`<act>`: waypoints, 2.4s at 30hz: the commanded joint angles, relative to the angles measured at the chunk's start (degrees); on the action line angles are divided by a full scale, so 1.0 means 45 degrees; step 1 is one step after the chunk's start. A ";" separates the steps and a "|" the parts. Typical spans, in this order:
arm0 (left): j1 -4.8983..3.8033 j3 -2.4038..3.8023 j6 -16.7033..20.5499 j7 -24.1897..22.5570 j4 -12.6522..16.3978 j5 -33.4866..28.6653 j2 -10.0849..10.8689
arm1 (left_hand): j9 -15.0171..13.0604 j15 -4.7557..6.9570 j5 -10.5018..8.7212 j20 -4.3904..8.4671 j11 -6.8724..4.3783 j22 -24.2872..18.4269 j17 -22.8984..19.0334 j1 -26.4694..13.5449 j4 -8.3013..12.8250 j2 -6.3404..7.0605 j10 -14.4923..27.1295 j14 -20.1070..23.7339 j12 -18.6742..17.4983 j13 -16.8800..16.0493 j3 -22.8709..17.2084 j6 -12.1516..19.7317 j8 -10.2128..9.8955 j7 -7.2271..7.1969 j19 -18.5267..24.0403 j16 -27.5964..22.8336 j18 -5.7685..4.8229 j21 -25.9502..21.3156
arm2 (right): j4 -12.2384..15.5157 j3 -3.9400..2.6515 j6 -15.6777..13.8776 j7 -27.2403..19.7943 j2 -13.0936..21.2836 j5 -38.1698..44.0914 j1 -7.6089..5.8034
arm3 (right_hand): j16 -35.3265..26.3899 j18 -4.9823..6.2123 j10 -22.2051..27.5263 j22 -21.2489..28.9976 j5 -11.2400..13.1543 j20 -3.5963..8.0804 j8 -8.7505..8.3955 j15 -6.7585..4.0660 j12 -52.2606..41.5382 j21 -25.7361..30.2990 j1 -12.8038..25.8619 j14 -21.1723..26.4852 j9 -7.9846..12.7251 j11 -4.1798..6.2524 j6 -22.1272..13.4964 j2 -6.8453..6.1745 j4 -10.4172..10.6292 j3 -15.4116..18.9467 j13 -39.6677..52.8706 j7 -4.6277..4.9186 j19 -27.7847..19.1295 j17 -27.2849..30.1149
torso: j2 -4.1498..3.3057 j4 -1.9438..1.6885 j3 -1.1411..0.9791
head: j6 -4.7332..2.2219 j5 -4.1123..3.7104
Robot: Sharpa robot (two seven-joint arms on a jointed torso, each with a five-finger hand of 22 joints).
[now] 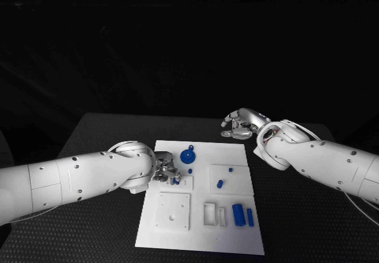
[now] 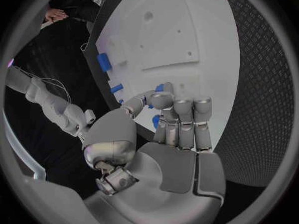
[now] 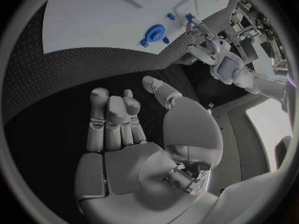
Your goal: Assemble the parts on the task board
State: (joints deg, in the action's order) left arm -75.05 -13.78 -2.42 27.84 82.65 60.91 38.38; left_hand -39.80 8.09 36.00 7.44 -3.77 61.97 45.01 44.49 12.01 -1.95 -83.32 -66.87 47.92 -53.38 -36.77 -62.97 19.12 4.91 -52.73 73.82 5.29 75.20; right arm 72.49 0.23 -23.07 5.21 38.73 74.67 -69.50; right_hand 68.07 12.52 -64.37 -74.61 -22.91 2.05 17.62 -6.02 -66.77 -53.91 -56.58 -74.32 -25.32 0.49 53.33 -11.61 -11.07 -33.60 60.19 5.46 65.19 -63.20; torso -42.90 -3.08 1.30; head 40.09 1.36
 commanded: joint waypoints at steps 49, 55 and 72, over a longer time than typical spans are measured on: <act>0.0038 -0.0006 -0.0630 -0.0001 -0.0133 -0.0115 -0.0383 | -0.0125 0.0800 -0.1516 0.1802 -0.0501 -0.0249 -0.0087 -0.0500 0.0906 -0.0570 0.0477 -0.0777 -0.0056 0.0010 -0.1003 -0.1485 -0.0047 -0.1032 0.0237 0.0259 0.0248 0.0316 | 0.0043 -0.0006 0.0218 -0.0104 0.0000 -0.0025 -0.0001 | -0.0068 0.0550 0.0634 -0.0017 -0.0214 -0.0053 0.0075 -0.0042 -0.0001 0.0021 -0.0010 0.0021 -0.0024 -0.0100 0.0583 0.0091 0.0091 0.0050 -0.0034 0.0205 0.0017 -0.0008 | 0.0002 0.0010 -0.0002 | 0.0043 -0.0014; 0.0038 -0.0006 -0.0613 -0.0014 -0.0172 -0.0102 -0.0413 | -0.0172 0.0796 -0.1797 0.1798 -0.0502 -0.0300 -0.0108 -0.0658 0.0858 -0.0703 0.0449 -0.0784 -0.0033 0.0017 -0.1000 -0.1559 -0.0051 -0.1040 0.0261 0.0309 0.0253 0.0364 | 0.0047 -0.0006 0.0241 -0.0103 -0.0005 -0.0025 0.0001 | -0.0069 0.0550 0.0635 -0.0018 -0.0252 -0.0052 0.0075 -0.0045 -0.0001 0.0022 -0.0008 0.0022 -0.0025 -0.0098 0.0584 0.0089 0.0092 0.0049 -0.0036 0.0203 0.0017 -0.0009 | 0.0005 0.0009 -0.0007 | 0.0041 -0.0022; 0.0083 -0.0005 -0.0712 -0.0030 -0.0225 -0.0034 -0.0568 | -0.0278 0.0803 -0.3381 0.1813 -0.0508 -0.0469 -0.0194 -0.0684 0.0358 -0.0647 0.0424 -0.0771 0.0015 0.0053 -0.1126 -0.1646 -0.0125 -0.1051 0.0303 0.0396 0.0305 0.0496 | 0.0042 -0.0005 0.0265 -0.0109 -0.0004 -0.0035 0.0002 | -0.0071 0.0550 0.0636 -0.0019 -0.0302 -0.0050 0.0075 -0.0047 -0.0002 0.0023 -0.0010 0.0023 -0.0026 -0.0096 0.0586 0.0084 0.0085 0.0050 -0.0040 0.0201 0.0015 -0.0010 | -0.0005 0.0009 -0.0001 | 0.0070 -0.0068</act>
State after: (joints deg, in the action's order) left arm -75.06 -13.51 -4.33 27.93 81.65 60.58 35.91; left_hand -40.96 8.17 21.01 7.15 -3.78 59.92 44.22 40.58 13.91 -4.72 -83.33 -67.18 47.92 -53.24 -41.67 -65.58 18.37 4.75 -51.78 75.26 5.78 77.17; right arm 72.60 0.23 -22.51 5.17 38.71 74.49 -69.49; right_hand 68.07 12.53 -64.37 -74.65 -24.02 2.05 17.62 -6.02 -66.77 -53.91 -56.58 -74.32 -25.39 0.49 53.33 -11.61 -10.91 -33.45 60.10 5.46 65.19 -63.20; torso -42.90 -3.02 1.28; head 40.39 1.09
